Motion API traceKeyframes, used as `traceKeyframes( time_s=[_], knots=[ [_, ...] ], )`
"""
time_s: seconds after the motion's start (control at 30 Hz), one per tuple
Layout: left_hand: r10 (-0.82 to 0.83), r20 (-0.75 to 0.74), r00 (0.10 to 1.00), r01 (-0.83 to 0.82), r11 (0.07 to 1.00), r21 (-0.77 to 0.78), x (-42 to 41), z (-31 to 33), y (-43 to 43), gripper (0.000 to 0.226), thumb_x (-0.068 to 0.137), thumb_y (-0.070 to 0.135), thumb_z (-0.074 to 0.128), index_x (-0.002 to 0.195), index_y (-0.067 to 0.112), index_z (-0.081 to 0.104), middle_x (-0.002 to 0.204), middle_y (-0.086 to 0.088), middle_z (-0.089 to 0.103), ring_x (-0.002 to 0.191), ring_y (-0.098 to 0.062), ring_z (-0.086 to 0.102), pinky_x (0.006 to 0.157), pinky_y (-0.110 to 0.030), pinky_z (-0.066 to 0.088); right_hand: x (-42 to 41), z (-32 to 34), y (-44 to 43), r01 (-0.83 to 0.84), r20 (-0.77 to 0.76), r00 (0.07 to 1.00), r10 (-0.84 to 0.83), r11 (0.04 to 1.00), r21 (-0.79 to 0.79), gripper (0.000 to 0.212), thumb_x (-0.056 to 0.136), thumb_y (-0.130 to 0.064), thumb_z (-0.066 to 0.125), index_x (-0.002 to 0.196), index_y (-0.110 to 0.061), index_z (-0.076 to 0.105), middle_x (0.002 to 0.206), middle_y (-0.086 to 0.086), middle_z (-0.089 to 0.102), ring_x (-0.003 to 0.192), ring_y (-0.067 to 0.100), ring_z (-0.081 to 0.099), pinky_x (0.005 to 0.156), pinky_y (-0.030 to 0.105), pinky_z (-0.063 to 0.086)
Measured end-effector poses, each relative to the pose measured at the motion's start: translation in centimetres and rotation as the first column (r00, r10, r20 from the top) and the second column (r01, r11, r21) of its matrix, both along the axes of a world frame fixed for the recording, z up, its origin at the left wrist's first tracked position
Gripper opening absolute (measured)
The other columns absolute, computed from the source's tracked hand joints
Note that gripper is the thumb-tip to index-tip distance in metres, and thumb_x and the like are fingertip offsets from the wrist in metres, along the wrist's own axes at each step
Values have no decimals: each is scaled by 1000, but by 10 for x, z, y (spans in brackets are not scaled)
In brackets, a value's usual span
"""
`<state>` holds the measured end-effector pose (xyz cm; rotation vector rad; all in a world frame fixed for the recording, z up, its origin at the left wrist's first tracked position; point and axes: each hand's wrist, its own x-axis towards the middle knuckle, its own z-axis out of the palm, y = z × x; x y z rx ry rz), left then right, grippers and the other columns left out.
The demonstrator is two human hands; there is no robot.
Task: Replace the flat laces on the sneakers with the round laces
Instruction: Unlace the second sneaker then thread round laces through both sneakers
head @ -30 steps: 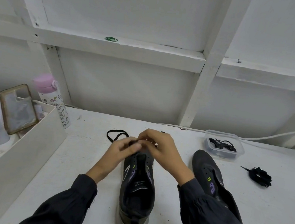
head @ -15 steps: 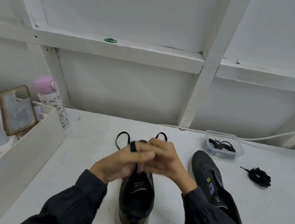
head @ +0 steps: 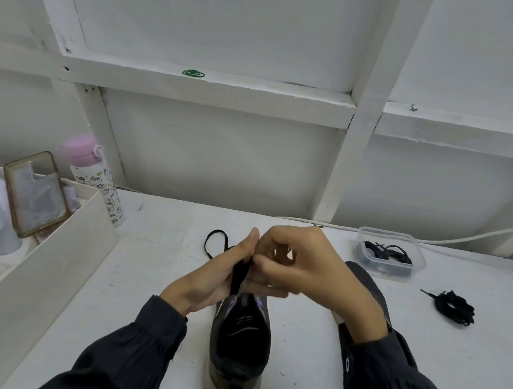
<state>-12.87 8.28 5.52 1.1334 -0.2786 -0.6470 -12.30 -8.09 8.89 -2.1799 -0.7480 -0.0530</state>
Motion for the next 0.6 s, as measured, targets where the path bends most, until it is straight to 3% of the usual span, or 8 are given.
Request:
traceKeyframes(
  time_s=[0.07, 0.17, 0.27, 0.37, 0.4, 0.47, 0.53, 0.6],
  knots=[
    [-94, 35, 995, 93, 995, 36, 0, 3, 1, 71, 92, 61, 28, 122, 5, 60, 117, -28, 65, 111, -42, 63, 94, -41, 52, 5, -4, 1, 77, 194, 980, -47, 986, -148, 19, 83, -40, 52, 79, -27, 64, 68, -21, 55, 69, -3, 50, 61, 24, 40],
    [-196, 45, 980, 196, 981, 8, 1, 1, 6, 72, 95, 60, 32, 121, 0, 61, 115, -31, 64, 112, -43, 62, 95, -43, 52, 9, -15, 2, 81, 235, 970, -61, 994, -78, 17, 85, -45, 52, 82, -33, 63, 80, -18, 54, 79, -2, 50, 63, 24, 38],
    [-208, 44, 977, 206, 978, 33, 0, 0, 7, 68, 97, 52, 27, 114, 0, 66, 111, -27, 68, 108, -40, 65, 93, -41, 53, 9, -28, 1, 69, -30, 997, -65, 975, 209, 14, 86, -37, 64, 95, -26, 68, 92, -10, 63, 81, 10, 58, 66, 26, 45],
    [-163, 41, 986, 160, 986, 50, 1, -1, 6, 63, 99, 47, 29, 110, 1, 70, 109, -25, 69, 106, -36, 67, 92, -39, 54, 2, -46, 5, 242, -495, 847, 192, 689, 683, 36, 95, -38, 54, 123, -16, 60, 105, 4, 67, 95, 17, 65, 80, 29, 52],
    [-129, 30, 991, 128, 991, 29, 1, -1, 5, 61, 97, 48, 34, 110, 1, 70, 108, -25, 70, 105, -36, 67, 90, -38, 54, -1, -56, 8, 322, -574, 763, 298, 595, 737, 41, 97, -41, 47, 128, -15, 55, 111, 7, 67, 102, 21, 66, 85, 32, 53],
    [-57, 8, 998, 57, 998, -2, 3, 1, 6, 60, 94, 48, 40, 113, 0, 70, 108, -25, 70, 106, -36, 67, 90, -37, 55, -7, -72, 15, 358, -636, 666, 390, 582, 730, 42, 98, -33, 39, 131, -11, 54, 123, 13, 66, 115, 28, 63, 94, 37, 52],
    [-24, -13, 1000, 24, 999, -22, 6, 4, 8, 59, 93, 48, 41, 114, 1, 70, 107, -24, 70, 105, -36, 67, 90, -37, 55, -14, -83, 23, 304, -637, 656, 406, 630, 715, 39, 101, -21, 35, 126, -4, 59, 124, 19, 65, 115, 34, 62, 98, 39, 50],
    [6, -3, 1000, -6, 998, -60, 8, 8, 10, 57, 95, 44, 38, 112, 2, 71, 105, -22, 71, 104, -34, 68, 88, -36, 55, -19, -88, 22, 206, -583, 679, 446, 647, 734, 37, 99, -23, 41, 118, 1, 62, 107, 26, 67, 101, 41, 64, 96, 41, 48]
  ],
)
